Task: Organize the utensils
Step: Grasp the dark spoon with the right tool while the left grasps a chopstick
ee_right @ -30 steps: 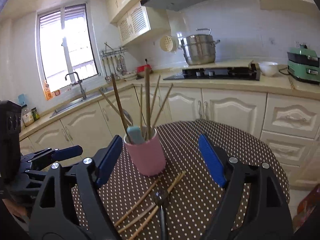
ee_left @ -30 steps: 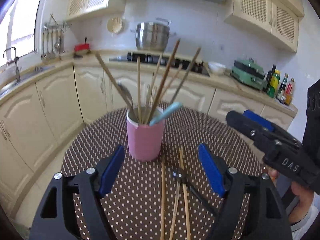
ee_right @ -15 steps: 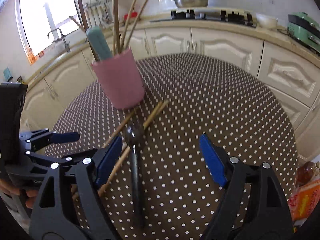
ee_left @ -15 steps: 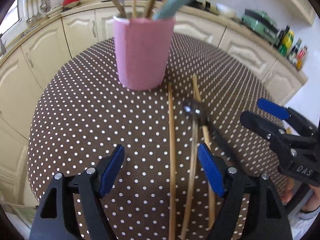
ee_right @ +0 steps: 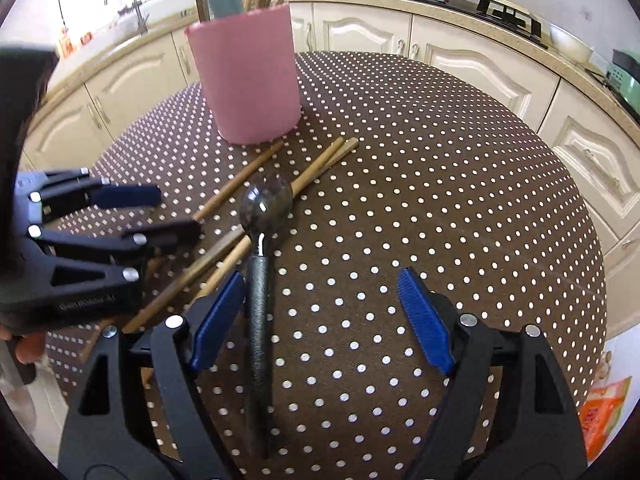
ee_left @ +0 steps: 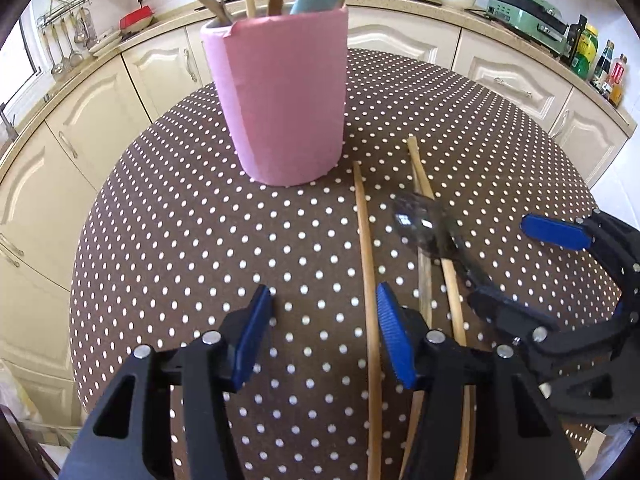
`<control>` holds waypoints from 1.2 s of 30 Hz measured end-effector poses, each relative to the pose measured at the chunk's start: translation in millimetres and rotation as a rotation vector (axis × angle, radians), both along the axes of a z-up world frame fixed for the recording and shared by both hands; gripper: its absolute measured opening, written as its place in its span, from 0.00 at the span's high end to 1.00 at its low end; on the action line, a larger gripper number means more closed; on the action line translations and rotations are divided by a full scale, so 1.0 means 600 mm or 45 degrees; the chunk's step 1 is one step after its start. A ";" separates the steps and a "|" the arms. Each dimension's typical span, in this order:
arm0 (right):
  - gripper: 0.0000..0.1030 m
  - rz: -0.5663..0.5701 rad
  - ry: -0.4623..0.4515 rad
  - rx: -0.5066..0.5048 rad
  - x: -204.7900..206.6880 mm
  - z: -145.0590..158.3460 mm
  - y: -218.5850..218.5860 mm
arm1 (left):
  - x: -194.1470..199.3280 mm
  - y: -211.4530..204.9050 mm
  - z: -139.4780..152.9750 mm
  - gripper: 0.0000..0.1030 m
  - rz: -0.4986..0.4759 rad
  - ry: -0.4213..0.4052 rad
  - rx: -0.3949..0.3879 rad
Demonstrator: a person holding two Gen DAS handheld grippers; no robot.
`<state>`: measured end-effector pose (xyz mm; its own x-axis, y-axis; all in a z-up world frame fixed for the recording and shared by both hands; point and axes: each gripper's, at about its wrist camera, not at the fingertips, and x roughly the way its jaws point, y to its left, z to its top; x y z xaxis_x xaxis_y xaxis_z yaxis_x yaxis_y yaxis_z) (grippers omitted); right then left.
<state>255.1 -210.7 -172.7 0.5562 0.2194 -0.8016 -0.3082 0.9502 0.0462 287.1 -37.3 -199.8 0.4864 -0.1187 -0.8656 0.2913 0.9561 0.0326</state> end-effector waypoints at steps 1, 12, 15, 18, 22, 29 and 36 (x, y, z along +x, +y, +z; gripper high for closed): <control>0.24 0.000 -0.003 -0.017 0.003 -0.001 0.002 | 0.005 -0.004 0.000 0.48 -0.005 0.000 0.008; 0.48 0.053 0.092 -0.040 0.072 0.006 0.004 | 0.070 -0.047 0.010 0.54 -0.013 0.033 0.047; 0.62 0.091 0.126 -0.037 0.090 0.009 0.005 | 0.080 -0.055 0.012 0.62 -0.019 0.038 0.029; 0.77 0.111 0.154 -0.026 0.104 0.011 0.007 | 0.085 -0.063 0.013 0.73 -0.025 0.040 0.014; 0.87 0.121 0.182 0.033 0.118 0.010 0.001 | 0.089 -0.075 0.014 0.94 -0.041 0.040 -0.019; 0.88 0.088 0.154 0.183 0.096 0.020 -0.027 | 0.072 -0.058 0.020 0.95 0.018 0.018 -0.156; 0.88 0.068 -0.008 0.359 0.051 0.065 -0.053 | 0.025 -0.028 0.075 0.95 0.066 -0.140 -0.288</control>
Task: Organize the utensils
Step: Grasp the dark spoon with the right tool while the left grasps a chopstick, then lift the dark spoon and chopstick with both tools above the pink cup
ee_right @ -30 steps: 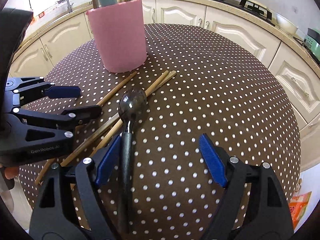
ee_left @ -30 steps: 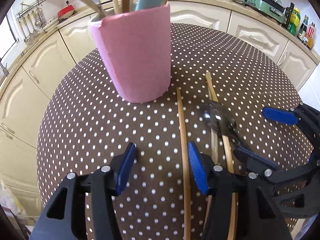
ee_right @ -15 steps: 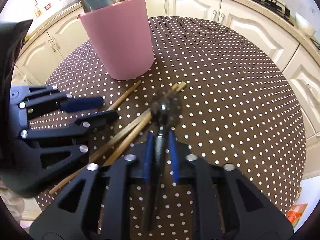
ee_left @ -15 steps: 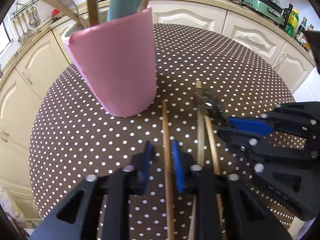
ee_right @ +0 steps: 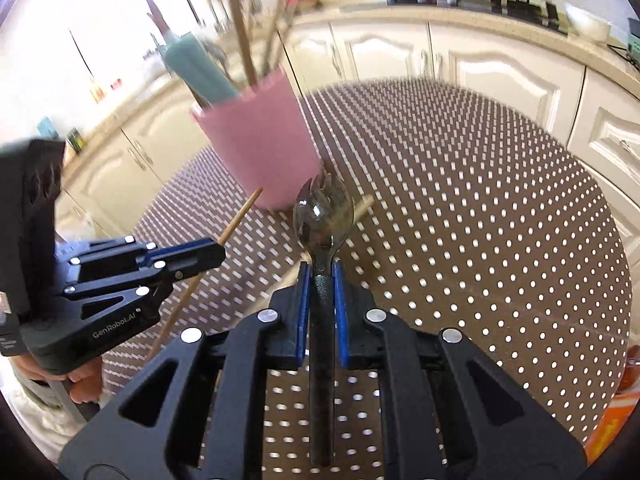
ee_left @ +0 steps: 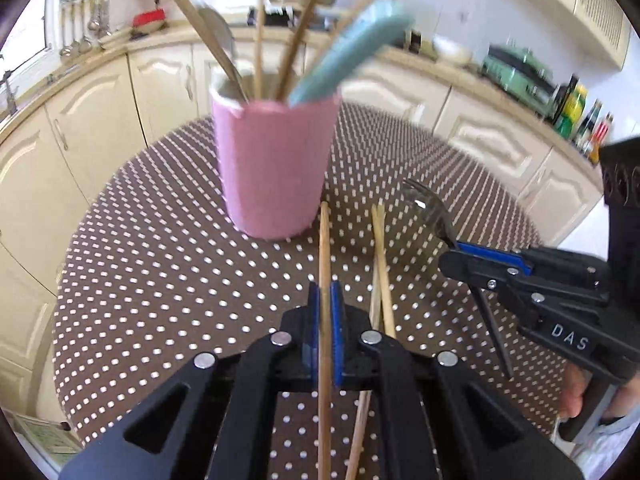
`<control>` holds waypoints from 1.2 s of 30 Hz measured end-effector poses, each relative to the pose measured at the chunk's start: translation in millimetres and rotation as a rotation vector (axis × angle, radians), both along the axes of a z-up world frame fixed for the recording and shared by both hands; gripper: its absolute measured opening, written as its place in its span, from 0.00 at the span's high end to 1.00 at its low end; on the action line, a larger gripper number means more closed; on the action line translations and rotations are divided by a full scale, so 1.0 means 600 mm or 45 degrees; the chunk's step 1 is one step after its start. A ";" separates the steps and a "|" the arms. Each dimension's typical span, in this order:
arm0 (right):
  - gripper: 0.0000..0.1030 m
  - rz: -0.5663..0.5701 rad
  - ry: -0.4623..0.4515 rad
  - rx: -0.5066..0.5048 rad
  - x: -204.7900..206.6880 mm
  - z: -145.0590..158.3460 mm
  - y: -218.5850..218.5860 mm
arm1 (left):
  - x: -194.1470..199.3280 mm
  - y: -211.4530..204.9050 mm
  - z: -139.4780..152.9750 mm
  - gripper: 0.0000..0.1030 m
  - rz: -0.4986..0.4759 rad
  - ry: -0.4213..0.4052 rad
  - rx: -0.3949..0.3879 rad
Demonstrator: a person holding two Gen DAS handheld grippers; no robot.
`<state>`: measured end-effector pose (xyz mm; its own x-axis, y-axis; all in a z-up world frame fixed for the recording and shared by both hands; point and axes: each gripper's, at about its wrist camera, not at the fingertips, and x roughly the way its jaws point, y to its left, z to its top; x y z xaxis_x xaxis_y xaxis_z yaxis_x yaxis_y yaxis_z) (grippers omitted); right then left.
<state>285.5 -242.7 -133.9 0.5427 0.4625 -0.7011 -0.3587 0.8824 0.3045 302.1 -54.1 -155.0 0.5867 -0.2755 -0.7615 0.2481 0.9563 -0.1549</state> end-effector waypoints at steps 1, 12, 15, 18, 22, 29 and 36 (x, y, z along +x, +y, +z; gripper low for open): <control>0.88 -0.007 -0.028 0.025 -0.007 0.008 -0.004 | -0.009 0.007 0.011 0.95 0.014 -0.036 -0.020; 0.88 -0.061 -0.338 0.272 -0.075 0.107 -0.028 | -0.091 0.082 0.123 0.95 0.106 -0.449 -0.259; 0.88 -0.082 -0.446 0.309 -0.091 0.136 -0.028 | -0.099 0.097 0.154 0.95 0.131 -0.555 -0.335; 0.88 -0.101 -0.523 0.342 -0.080 0.157 -0.026 | -0.102 0.108 0.180 0.95 0.152 -0.662 -0.388; 0.88 -0.137 -0.613 0.372 -0.047 0.184 -0.028 | -0.088 0.103 0.209 0.95 0.162 -0.776 -0.422; 0.88 -0.188 -0.749 0.366 0.035 0.206 -0.021 | -0.036 0.109 0.237 0.95 0.181 -0.941 -0.466; 0.88 -0.172 -0.862 0.347 0.107 0.197 0.001 | 0.038 0.115 0.235 0.95 0.241 -1.032 -0.476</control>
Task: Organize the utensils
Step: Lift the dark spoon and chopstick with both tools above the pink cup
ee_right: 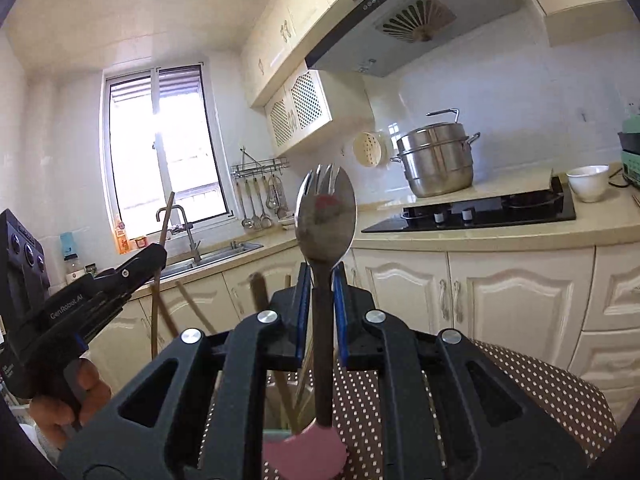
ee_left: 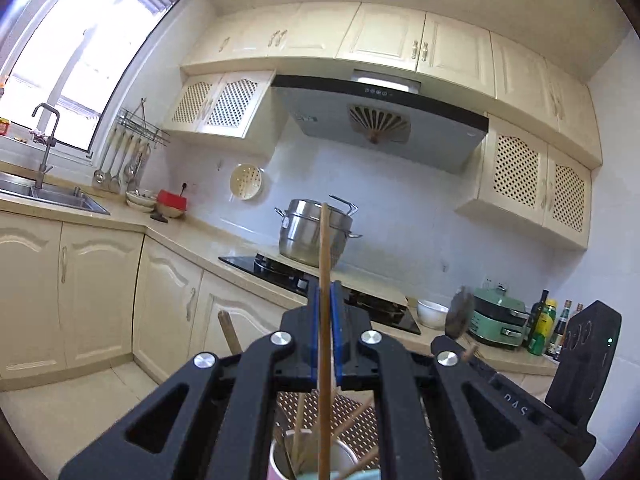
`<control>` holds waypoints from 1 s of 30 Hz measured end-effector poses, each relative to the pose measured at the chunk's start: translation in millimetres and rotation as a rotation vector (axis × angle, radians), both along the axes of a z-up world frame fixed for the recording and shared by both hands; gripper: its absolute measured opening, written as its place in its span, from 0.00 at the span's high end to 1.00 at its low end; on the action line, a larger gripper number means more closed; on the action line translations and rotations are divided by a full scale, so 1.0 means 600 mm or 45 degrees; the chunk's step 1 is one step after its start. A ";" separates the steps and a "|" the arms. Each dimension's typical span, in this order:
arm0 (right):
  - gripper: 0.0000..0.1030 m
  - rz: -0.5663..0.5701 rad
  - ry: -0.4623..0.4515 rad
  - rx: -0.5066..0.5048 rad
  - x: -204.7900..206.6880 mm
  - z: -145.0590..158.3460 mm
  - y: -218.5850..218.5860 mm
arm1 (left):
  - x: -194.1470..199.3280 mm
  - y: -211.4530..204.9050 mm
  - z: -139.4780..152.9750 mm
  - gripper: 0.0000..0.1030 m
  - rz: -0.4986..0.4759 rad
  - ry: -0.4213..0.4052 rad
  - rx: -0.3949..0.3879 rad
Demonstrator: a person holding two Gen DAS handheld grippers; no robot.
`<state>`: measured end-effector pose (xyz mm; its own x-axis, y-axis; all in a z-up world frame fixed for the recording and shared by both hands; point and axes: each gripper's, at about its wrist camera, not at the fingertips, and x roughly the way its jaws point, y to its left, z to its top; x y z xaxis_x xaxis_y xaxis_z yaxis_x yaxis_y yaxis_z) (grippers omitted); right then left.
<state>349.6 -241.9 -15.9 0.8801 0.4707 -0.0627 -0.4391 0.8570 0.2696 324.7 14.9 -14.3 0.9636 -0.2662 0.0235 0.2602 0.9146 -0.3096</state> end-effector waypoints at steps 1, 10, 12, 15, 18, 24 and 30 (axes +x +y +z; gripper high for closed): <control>0.88 0.007 -0.005 0.002 0.010 -0.003 0.003 | 0.009 0.000 -0.001 0.95 0.009 -0.010 0.001; 0.95 0.115 0.018 -0.010 0.030 -0.002 0.014 | 0.054 -0.010 0.000 0.95 0.065 -0.104 0.011; 0.95 0.125 0.049 -0.030 0.038 -0.004 0.015 | 0.064 -0.011 -0.001 0.95 0.057 -0.105 0.006; 0.95 0.137 0.133 -0.058 0.055 -0.019 0.014 | 0.071 -0.011 -0.006 0.95 0.067 -0.095 -0.004; 0.95 0.112 0.174 -0.072 0.056 -0.043 0.006 | 0.065 -0.007 -0.015 0.95 0.101 -0.105 -0.013; 0.94 0.163 0.248 -0.143 0.044 -0.081 0.003 | 0.057 0.001 -0.014 0.95 0.137 -0.103 -0.028; 0.85 0.174 0.344 -0.267 0.036 -0.113 -0.016 | 0.034 0.006 -0.009 0.95 0.153 -0.122 -0.045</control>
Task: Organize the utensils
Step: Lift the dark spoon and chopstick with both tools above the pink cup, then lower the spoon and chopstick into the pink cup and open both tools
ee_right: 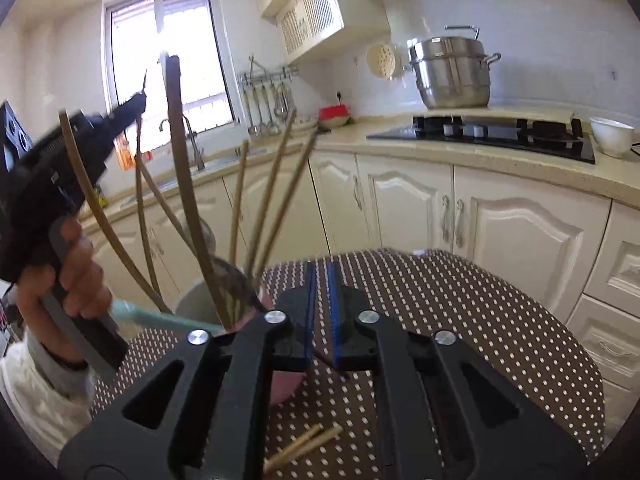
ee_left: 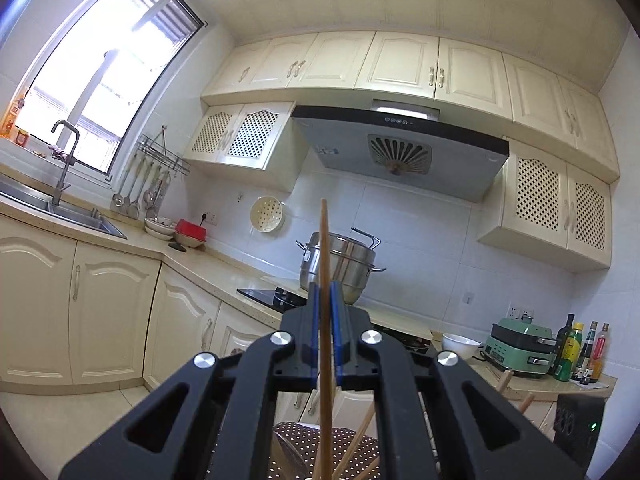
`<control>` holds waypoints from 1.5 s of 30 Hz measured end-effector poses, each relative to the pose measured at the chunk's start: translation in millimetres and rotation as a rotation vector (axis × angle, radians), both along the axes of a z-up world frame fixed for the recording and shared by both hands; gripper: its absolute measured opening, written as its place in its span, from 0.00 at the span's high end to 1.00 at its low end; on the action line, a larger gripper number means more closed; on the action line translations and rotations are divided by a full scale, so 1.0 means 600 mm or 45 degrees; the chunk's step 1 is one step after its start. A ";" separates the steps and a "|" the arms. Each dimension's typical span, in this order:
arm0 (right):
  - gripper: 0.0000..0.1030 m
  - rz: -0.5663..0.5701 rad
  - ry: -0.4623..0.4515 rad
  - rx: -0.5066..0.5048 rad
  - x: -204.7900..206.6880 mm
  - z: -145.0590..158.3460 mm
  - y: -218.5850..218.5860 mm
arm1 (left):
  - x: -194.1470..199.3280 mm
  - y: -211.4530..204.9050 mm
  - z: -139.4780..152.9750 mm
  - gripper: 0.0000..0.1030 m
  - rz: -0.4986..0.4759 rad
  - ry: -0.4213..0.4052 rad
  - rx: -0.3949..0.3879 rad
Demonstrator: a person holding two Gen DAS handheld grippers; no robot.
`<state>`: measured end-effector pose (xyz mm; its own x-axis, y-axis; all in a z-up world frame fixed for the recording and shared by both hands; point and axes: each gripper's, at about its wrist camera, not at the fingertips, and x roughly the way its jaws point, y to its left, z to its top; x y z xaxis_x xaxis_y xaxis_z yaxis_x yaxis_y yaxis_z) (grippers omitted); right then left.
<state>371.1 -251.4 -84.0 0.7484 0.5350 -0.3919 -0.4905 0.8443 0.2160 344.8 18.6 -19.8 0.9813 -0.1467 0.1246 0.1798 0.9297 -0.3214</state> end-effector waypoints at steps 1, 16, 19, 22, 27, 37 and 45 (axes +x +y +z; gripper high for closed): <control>0.76 0.007 0.002 -0.022 -0.004 -0.005 0.000 | -0.004 -0.001 0.000 0.95 0.008 -0.004 -0.001; 0.57 0.160 -0.061 -0.178 -0.025 -0.003 0.052 | -0.054 -0.002 0.008 0.95 0.024 -0.027 0.038; 0.57 0.186 -0.056 -0.217 -0.021 -0.008 0.061 | -0.052 -0.002 0.008 0.95 0.019 -0.019 0.042; 0.57 0.204 -0.050 -0.225 -0.013 -0.009 0.065 | -0.051 -0.003 0.009 0.95 0.014 -0.014 0.044; 0.57 0.278 -0.010 -0.220 0.015 -0.009 0.065 | -0.050 -0.004 0.007 0.95 0.012 -0.008 0.053; 0.79 0.346 -0.020 -0.166 0.045 -0.006 0.074 | -0.040 -0.005 0.004 0.95 0.010 -0.006 0.070; 0.95 0.249 -0.098 -0.141 0.022 0.009 0.058 | -0.030 -0.004 0.012 0.95 0.013 -0.034 0.064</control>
<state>384.1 -216.5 -78.5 0.6649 0.6296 -0.4019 -0.6583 0.7482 0.0831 326.9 16.0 -12.6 0.9792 -0.1432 0.1436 0.1779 0.9465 -0.2691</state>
